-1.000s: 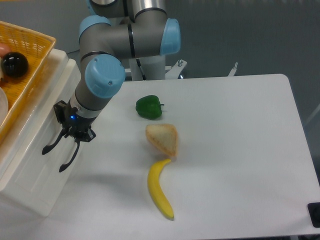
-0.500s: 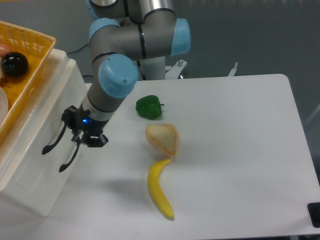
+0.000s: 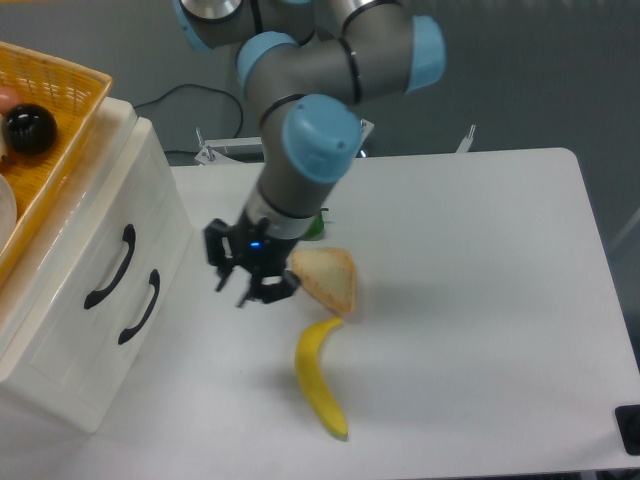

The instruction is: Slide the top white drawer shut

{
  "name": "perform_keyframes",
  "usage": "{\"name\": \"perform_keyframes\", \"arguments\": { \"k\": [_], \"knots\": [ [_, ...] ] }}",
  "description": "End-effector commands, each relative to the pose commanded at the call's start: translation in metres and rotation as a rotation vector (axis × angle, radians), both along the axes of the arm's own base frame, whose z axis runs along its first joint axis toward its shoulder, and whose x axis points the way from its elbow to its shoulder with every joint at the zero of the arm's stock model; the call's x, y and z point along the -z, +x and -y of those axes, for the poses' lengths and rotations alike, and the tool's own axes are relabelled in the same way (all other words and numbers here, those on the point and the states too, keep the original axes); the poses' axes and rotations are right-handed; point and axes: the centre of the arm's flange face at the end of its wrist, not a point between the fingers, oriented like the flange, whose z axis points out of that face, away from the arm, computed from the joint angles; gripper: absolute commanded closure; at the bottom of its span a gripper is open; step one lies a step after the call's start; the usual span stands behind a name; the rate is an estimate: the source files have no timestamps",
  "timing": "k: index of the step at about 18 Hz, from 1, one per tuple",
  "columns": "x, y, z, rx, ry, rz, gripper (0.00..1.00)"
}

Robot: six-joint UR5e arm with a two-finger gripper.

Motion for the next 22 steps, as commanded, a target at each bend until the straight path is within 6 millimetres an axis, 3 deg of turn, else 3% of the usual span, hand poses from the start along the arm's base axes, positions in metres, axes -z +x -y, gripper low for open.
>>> {"name": "perform_keyframes", "arguments": {
  "k": [2, 4, 9, 15, 20, 22],
  "knots": [
    [0.000, -0.019, 0.017, 0.002, -0.026, -0.038, 0.20],
    [0.001, -0.036, 0.032, 0.020, -0.042, -0.070, 0.00],
    [0.006, -0.071, 0.070, 0.026, -0.124, -0.131, 0.00],
    [0.022, -0.092, 0.122, 0.205, -0.278, -0.209, 0.00],
    [0.023, -0.135, 0.172, 0.256, -0.271, -0.220, 0.00],
    [0.029, -0.134, 0.173, 0.318, -0.268, -0.217, 0.00]
  ]
}}
